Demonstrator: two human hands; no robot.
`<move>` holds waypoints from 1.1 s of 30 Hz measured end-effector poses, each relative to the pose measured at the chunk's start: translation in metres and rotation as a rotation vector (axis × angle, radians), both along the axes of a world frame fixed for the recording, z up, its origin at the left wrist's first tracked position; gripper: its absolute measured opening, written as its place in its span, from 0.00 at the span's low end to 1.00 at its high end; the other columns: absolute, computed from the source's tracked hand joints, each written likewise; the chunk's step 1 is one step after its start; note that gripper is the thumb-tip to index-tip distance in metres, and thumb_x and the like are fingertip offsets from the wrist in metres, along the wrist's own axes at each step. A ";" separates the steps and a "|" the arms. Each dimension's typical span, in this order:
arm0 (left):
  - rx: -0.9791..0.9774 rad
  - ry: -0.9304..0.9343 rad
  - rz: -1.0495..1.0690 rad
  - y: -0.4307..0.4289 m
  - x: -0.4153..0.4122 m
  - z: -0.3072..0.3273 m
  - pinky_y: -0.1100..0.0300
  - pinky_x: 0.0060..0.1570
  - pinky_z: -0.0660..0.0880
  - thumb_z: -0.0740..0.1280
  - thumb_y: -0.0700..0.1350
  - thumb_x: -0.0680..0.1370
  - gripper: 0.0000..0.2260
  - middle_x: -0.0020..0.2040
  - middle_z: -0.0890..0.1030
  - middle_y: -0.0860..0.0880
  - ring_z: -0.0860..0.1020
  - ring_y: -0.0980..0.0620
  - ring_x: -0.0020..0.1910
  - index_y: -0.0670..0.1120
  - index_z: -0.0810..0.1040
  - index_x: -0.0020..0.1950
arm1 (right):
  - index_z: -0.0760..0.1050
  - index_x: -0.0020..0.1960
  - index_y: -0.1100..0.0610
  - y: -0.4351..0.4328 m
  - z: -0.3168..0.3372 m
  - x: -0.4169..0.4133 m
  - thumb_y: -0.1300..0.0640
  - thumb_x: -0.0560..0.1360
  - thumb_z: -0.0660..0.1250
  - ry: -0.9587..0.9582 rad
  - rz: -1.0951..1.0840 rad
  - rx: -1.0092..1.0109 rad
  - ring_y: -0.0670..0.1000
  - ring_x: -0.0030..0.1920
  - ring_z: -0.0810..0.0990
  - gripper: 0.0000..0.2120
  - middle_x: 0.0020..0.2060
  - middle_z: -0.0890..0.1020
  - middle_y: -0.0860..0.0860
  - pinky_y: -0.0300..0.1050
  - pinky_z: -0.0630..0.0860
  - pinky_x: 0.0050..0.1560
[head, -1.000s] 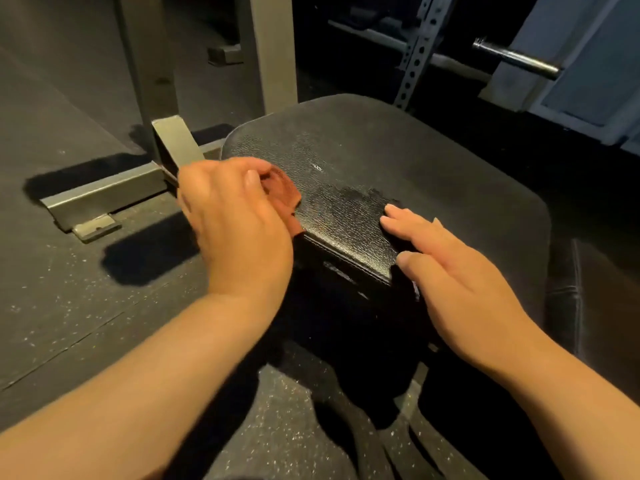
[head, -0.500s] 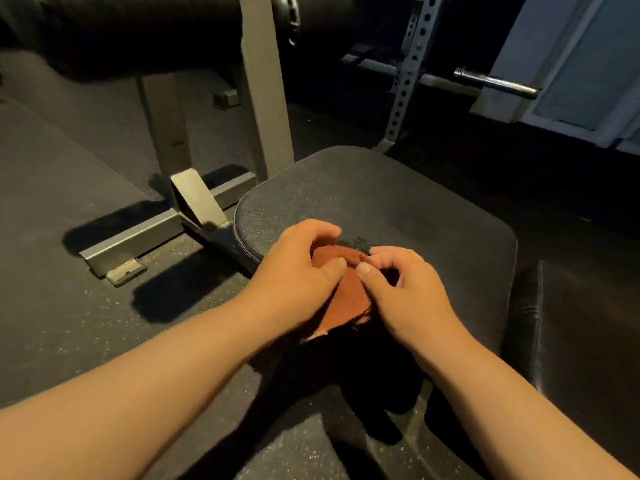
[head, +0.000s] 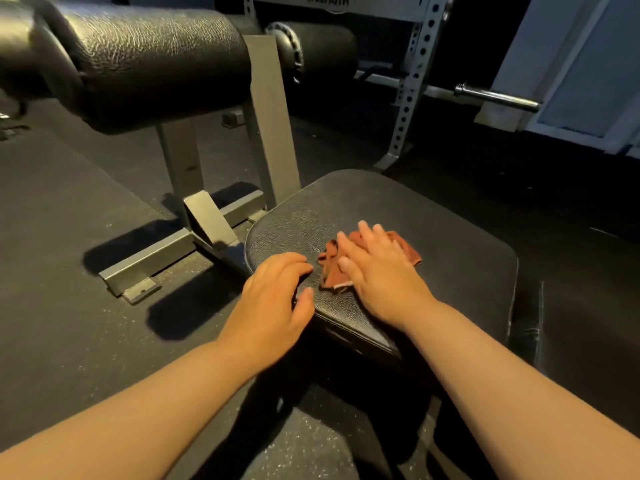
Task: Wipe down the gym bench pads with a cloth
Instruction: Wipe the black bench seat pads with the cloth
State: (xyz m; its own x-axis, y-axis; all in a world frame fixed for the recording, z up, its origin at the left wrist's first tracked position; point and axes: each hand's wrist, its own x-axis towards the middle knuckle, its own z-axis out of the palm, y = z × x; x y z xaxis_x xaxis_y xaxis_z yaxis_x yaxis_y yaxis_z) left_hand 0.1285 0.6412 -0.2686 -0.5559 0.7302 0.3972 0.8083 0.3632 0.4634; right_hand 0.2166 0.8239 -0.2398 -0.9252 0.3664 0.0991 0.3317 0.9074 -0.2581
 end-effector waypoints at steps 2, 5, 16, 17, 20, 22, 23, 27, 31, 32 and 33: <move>-0.003 0.041 0.019 0.003 0.004 -0.006 0.55 0.67 0.64 0.55 0.51 0.80 0.17 0.63 0.72 0.49 0.68 0.52 0.65 0.44 0.74 0.63 | 0.63 0.77 0.41 0.003 0.005 -0.016 0.43 0.84 0.52 -0.001 -0.052 0.142 0.58 0.75 0.60 0.22 0.78 0.59 0.50 0.55 0.59 0.73; -0.032 0.073 0.034 0.006 0.003 -0.014 0.51 0.66 0.65 0.53 0.49 0.79 0.17 0.62 0.73 0.45 0.70 0.47 0.63 0.42 0.74 0.59 | 0.75 0.68 0.40 -0.016 0.009 0.002 0.41 0.81 0.57 0.088 0.103 0.299 0.53 0.55 0.72 0.17 0.58 0.74 0.45 0.51 0.68 0.52; 0.049 0.087 0.094 0.017 -0.026 -0.009 0.51 0.69 0.66 0.55 0.47 0.78 0.17 0.63 0.76 0.49 0.70 0.50 0.67 0.44 0.76 0.63 | 0.79 0.59 0.45 -0.004 0.004 -0.050 0.45 0.79 0.64 0.218 0.014 0.113 0.55 0.56 0.73 0.11 0.53 0.76 0.47 0.54 0.71 0.55; 0.043 0.092 0.103 0.018 -0.027 -0.011 0.50 0.71 0.64 0.54 0.47 0.78 0.19 0.65 0.75 0.49 0.69 0.50 0.70 0.44 0.76 0.64 | 0.79 0.60 0.45 -0.006 0.001 -0.036 0.45 0.79 0.64 0.249 0.095 0.054 0.53 0.54 0.73 0.12 0.52 0.75 0.47 0.53 0.72 0.55; 0.069 0.128 0.108 0.020 -0.028 -0.018 0.49 0.71 0.64 0.56 0.45 0.77 0.19 0.64 0.77 0.46 0.71 0.46 0.70 0.42 0.78 0.63 | 0.79 0.63 0.42 -0.002 0.001 -0.013 0.43 0.78 0.64 0.217 0.285 -0.111 0.48 0.52 0.74 0.15 0.50 0.72 0.43 0.46 0.73 0.52; 0.091 0.147 0.113 0.021 -0.030 -0.019 0.48 0.69 0.66 0.57 0.45 0.76 0.19 0.63 0.78 0.45 0.73 0.45 0.68 0.41 0.79 0.62 | 0.81 0.59 0.46 0.009 0.004 -0.032 0.47 0.77 0.69 0.202 0.242 -0.132 0.50 0.52 0.75 0.11 0.50 0.74 0.44 0.51 0.75 0.53; 0.083 0.152 0.108 0.021 -0.030 -0.018 0.47 0.69 0.66 0.57 0.45 0.76 0.19 0.63 0.79 0.45 0.73 0.44 0.68 0.41 0.79 0.62 | 0.82 0.57 0.48 0.012 0.005 -0.045 0.50 0.77 0.70 0.210 0.192 -0.123 0.52 0.53 0.76 0.10 0.50 0.75 0.46 0.53 0.75 0.55; 0.067 0.180 0.100 0.020 -0.030 -0.017 0.50 0.70 0.63 0.56 0.46 0.77 0.18 0.61 0.79 0.44 0.73 0.43 0.67 0.39 0.78 0.60 | 0.81 0.56 0.50 0.009 0.008 -0.063 0.52 0.77 0.71 0.216 0.068 -0.073 0.52 0.54 0.76 0.09 0.51 0.76 0.48 0.44 0.71 0.52; 0.105 0.159 0.104 0.019 -0.030 -0.018 0.53 0.69 0.61 0.58 0.47 0.75 0.18 0.61 0.79 0.45 0.73 0.44 0.67 0.41 0.79 0.58 | 0.79 0.52 0.47 0.005 0.014 -0.032 0.50 0.75 0.74 0.060 0.183 -0.242 0.41 0.46 0.75 0.08 0.46 0.75 0.44 0.35 0.66 0.43; 0.089 0.167 0.103 0.019 -0.030 -0.019 0.52 0.69 0.61 0.58 0.47 0.75 0.18 0.61 0.79 0.45 0.73 0.44 0.67 0.42 0.79 0.58 | 0.78 0.51 0.47 0.006 0.014 -0.034 0.50 0.74 0.74 0.069 0.174 -0.252 0.42 0.46 0.75 0.08 0.46 0.75 0.44 0.37 0.67 0.44; 0.085 0.172 0.104 0.020 -0.030 -0.019 0.52 0.69 0.61 0.57 0.47 0.75 0.17 0.61 0.79 0.45 0.73 0.44 0.67 0.41 0.79 0.58 | 0.78 0.51 0.47 0.005 0.014 -0.039 0.49 0.74 0.74 0.111 0.139 -0.243 0.44 0.47 0.75 0.08 0.47 0.76 0.45 0.42 0.70 0.47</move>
State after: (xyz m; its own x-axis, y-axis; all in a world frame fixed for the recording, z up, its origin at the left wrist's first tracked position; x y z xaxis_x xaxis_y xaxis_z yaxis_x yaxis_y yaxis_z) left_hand 0.0982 0.6608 -0.2876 -0.5449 0.6328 0.5502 0.8385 0.4141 0.3541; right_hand 0.1778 0.8293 -0.2258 -0.9567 0.2619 0.1272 0.1660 0.8496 -0.5007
